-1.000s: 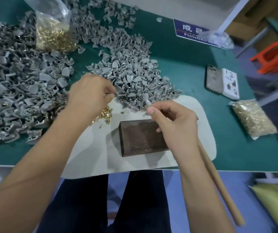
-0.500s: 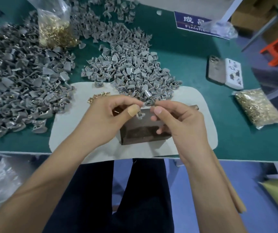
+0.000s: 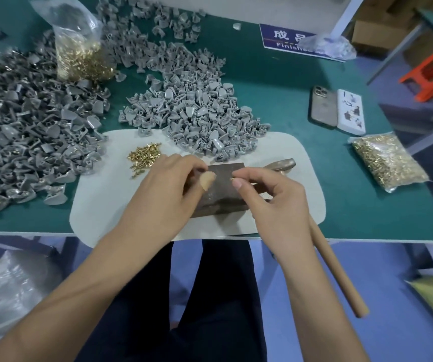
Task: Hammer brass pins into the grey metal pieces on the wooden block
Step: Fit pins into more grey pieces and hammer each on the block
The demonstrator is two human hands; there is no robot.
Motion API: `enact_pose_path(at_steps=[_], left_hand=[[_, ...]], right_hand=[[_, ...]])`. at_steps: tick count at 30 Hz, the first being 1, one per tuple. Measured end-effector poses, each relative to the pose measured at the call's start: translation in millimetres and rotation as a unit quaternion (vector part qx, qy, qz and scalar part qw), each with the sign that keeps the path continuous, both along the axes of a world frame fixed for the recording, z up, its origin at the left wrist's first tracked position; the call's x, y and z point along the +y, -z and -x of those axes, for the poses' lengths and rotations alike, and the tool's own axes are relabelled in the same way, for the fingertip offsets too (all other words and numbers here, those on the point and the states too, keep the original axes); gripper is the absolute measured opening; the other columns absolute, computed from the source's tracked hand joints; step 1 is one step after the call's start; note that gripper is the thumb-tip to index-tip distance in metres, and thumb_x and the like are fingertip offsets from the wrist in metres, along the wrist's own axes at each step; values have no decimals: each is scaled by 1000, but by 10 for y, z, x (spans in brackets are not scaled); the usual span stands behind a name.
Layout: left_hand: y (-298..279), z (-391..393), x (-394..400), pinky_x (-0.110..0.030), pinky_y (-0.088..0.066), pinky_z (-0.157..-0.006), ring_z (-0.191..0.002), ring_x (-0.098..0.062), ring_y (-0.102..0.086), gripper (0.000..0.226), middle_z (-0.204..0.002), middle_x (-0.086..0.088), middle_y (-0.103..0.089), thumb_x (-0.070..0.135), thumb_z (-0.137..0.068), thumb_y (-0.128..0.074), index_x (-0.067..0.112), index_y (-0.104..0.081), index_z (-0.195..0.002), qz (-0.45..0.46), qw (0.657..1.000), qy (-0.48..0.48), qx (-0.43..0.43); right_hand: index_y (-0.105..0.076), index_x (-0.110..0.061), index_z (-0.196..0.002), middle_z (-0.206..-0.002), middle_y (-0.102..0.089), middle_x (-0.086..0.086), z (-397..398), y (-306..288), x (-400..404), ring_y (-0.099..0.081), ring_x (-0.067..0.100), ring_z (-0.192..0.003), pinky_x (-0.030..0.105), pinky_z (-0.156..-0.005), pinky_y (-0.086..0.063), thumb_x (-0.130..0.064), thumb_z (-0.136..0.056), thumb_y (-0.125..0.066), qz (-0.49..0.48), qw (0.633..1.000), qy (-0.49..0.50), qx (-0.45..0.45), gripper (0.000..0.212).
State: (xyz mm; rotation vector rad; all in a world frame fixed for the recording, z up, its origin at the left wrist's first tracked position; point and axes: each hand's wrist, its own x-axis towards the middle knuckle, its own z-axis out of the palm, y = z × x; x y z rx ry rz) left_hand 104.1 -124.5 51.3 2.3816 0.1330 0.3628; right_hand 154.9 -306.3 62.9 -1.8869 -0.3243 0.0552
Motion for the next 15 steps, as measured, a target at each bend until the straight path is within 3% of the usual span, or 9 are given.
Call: enact_pose_path(at_steps=[3,7,11,15], left_hand=[[16,29,-102,-23,-33,-69,-87,-9,-44,26,-84,16,-49,47,-86,-68,28,-55,-99,-14,999,-46,12],[41,7,-95,-31,-43,-77,-88,-15,-51,14,-86,7,-54,27,-88,-71,21,-60,-95,-8,998,-62,15],[13,11,-12,-30,-45,-76,-83,-14,-54,6,-83,6,-58,21,-88,-73,22,-72,-94,-3,999,-37,10],[0,9,63,-32,-43,-74,-82,-17,-53,8,-78,6,-58,16,-87,-75,20,-76,-94,-21,1000,-4,-5]], right_hand=[[-79,-29,-93,-86,-71,-12,-12,35,5,-60,3,-79,10,-72,-42,-12,-88,-78,26,999,5,-36,17],[-79,-25,-94,-90,-69,-9,-61,76,42,-60,6,-83,10,-73,-41,-14,-89,-76,76,996,-2,-56,12],[-77,-29,-90,-90,-66,-13,-123,68,140,-62,7,-90,27,-80,-49,-20,-90,-74,155,983,-16,-101,9],[-73,-33,-88,-92,-63,-14,-164,22,282,-59,10,-96,34,-75,-50,-28,-90,-70,254,956,-43,-138,6]])
